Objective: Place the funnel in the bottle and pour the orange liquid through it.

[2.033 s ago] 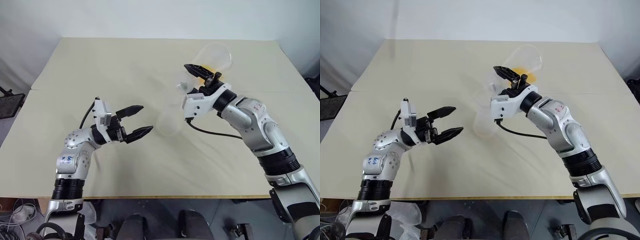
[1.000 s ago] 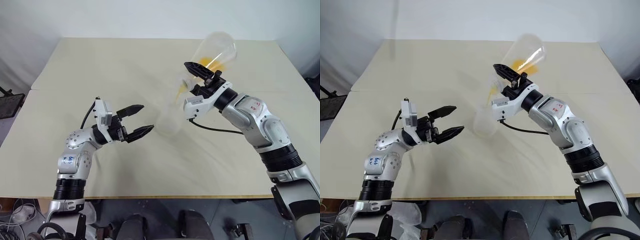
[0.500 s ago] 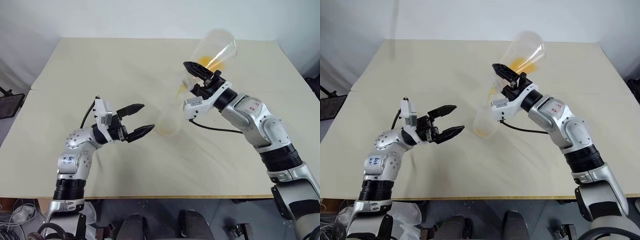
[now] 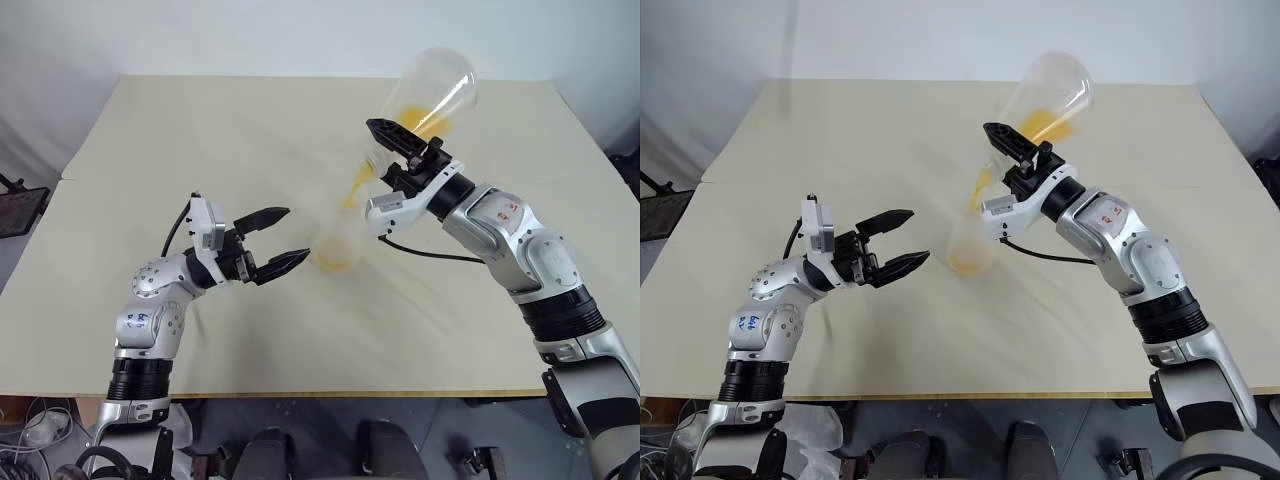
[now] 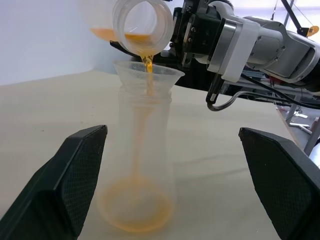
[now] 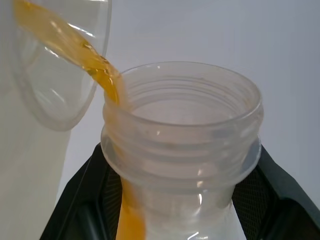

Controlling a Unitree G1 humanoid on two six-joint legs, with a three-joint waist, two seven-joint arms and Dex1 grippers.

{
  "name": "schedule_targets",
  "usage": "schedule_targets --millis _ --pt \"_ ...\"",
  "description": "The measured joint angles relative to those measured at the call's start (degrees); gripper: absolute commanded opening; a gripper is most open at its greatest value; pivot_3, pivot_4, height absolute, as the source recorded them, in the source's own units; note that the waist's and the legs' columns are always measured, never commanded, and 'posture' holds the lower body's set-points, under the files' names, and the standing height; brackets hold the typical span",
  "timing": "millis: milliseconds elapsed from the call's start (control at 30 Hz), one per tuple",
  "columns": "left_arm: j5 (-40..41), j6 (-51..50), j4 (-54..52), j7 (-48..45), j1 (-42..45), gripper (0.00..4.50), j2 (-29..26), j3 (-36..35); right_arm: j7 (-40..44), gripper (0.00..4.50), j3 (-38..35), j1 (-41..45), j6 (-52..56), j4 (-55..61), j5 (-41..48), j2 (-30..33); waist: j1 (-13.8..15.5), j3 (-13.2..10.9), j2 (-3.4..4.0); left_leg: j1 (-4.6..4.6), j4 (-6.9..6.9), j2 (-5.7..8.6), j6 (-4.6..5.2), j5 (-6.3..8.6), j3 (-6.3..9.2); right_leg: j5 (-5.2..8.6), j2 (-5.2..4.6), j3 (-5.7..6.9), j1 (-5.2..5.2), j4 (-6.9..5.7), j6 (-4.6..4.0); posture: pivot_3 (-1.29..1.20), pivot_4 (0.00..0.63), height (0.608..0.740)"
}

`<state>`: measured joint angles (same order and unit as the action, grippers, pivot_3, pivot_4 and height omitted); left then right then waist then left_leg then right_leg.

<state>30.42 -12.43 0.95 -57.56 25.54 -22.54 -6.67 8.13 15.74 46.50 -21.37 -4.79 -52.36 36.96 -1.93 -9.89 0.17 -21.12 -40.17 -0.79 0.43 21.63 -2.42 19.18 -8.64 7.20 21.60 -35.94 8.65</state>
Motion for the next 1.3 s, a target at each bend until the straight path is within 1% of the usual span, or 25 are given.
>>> schedule_targets --millis 1300 --pt "0.14 1.7 -0.02 0.37 -0.03 4.5 1.47 -0.03 -3.57 2.47 0.12 0.7 -2.35 -1.19 -3.74 0.78 -0.05 0.0 0.0 0.0 0.01 0.0 0.0 0.0 0.0 0.0 0.0 0.0 0.0 0.0 0.0 0.0 0.15 0.74"
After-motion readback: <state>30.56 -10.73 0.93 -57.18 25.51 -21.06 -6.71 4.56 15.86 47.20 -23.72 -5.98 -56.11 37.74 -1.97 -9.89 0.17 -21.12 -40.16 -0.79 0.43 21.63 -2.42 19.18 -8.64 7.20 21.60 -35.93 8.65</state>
